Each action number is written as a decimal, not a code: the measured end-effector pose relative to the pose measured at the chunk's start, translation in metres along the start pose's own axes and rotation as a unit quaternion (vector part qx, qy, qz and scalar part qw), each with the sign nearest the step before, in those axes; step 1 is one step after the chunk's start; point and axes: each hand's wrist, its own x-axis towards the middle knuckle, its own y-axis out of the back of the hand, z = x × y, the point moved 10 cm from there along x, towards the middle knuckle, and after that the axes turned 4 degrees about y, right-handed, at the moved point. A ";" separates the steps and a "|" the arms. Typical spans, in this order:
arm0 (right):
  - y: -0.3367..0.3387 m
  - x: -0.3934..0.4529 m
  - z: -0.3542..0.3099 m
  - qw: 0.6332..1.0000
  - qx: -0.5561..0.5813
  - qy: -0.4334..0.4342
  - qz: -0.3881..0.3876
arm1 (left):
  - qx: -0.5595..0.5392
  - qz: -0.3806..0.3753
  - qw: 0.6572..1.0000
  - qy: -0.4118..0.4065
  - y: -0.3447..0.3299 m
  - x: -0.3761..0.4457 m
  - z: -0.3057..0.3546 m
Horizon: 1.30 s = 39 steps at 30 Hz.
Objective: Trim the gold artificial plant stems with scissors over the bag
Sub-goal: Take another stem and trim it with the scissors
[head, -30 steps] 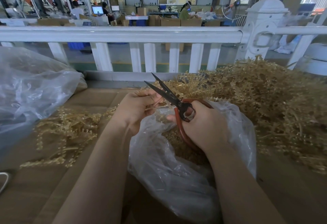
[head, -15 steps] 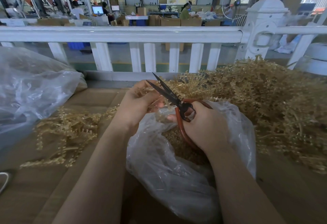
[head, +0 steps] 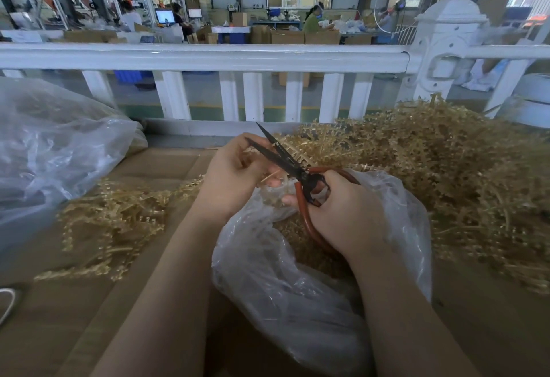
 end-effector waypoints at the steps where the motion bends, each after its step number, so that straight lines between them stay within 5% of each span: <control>1: 0.000 0.000 0.000 1.000 0.004 0.001 0.001 | 0.010 0.006 1.000 -0.002 0.001 0.001 -0.001; 14: -0.010 0.001 0.002 0.999 0.043 0.004 -0.029 | -0.022 0.041 0.999 -0.015 0.006 -0.001 -0.002; 39: -0.010 0.001 -0.002 0.992 0.126 0.005 -0.022 | -0.105 -0.008 0.994 -0.023 -0.004 0.002 -0.006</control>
